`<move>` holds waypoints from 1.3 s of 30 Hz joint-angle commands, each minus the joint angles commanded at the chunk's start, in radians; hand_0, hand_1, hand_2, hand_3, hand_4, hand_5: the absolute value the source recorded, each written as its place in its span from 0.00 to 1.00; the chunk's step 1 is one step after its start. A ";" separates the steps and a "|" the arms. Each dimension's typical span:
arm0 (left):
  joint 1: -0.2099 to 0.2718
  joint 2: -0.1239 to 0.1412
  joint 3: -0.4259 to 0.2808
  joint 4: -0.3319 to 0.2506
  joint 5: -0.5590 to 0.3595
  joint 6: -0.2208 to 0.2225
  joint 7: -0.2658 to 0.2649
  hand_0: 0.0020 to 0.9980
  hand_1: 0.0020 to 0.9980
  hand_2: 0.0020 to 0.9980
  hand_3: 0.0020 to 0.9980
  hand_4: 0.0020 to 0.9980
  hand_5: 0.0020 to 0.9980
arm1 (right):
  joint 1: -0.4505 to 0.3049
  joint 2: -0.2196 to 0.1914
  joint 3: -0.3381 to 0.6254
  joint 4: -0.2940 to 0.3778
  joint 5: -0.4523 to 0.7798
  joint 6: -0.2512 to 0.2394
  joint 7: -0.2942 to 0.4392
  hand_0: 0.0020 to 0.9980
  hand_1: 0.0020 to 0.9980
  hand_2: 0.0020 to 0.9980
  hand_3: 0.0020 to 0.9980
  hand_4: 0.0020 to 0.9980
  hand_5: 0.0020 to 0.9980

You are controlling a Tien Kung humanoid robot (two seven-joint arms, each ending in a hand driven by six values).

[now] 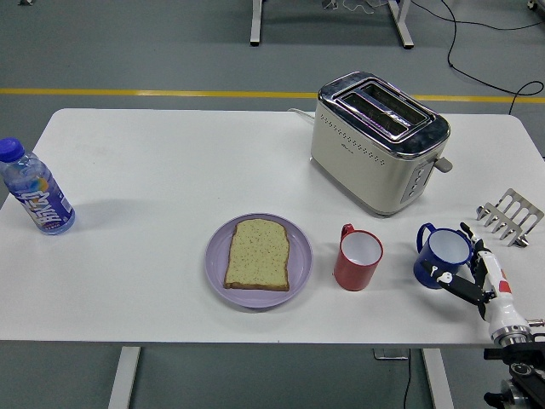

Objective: Pick up the cup,pour liquid into bread,place the cup on the desk

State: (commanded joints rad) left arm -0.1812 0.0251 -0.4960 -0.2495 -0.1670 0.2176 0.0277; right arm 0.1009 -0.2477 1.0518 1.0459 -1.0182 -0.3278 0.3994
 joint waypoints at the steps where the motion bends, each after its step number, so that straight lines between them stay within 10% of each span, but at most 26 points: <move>1: 0.000 0.000 0.001 0.000 -0.001 0.000 0.000 0.69 0.76 0.77 0.61 0.40 1.00 | 0.001 0.000 -0.001 -0.001 0.000 0.000 0.000 0.97 0.86 0.95 1.00 1.00 0.21; 39: -0.003 0.001 0.015 0.001 -0.030 -0.003 -0.009 0.69 0.76 0.77 0.61 0.40 1.00 | 0.055 0.007 -0.056 -0.060 0.059 -0.013 0.017 0.96 0.84 0.93 0.98 1.00 0.18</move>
State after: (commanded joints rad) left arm -0.1838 0.0264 -0.4814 -0.2488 -0.1972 0.2150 0.0183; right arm 0.1561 -0.2406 0.9954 0.9858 -0.9588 -0.3411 0.4159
